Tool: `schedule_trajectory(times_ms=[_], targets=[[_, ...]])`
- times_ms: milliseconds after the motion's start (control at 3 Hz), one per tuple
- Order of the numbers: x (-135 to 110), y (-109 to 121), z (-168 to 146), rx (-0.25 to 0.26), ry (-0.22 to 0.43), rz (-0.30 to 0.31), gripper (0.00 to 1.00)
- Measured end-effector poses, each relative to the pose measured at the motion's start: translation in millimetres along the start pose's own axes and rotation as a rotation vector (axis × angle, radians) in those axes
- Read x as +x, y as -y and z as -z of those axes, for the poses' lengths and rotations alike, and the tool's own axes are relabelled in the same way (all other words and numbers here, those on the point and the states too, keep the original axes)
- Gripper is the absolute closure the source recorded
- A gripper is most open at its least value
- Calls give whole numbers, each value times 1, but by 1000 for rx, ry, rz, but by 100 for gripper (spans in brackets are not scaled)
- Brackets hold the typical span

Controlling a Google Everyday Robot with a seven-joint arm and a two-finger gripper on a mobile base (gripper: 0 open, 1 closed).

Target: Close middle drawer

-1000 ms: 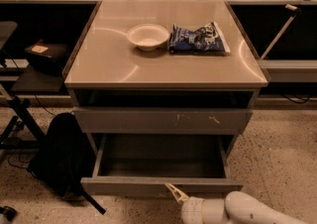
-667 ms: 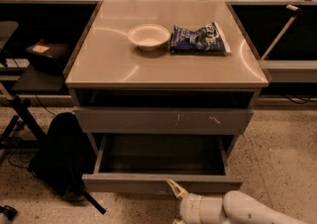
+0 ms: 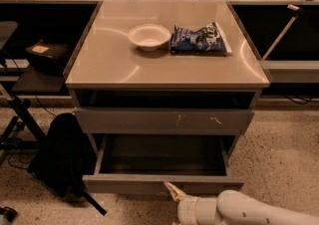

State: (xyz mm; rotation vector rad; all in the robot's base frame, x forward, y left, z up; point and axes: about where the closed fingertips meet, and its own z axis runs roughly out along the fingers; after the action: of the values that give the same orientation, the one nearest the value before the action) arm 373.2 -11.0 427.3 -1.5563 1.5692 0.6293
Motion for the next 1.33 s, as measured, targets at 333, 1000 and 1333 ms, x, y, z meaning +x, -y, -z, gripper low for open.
schedule_trajectory(times_ms=[333,1000,1333], targets=[[34,-24,16,-35,-244,-76,0],[43,-28,31,-28,-348,-72,0],[47,-15,34,-17,-335,-76,0]])
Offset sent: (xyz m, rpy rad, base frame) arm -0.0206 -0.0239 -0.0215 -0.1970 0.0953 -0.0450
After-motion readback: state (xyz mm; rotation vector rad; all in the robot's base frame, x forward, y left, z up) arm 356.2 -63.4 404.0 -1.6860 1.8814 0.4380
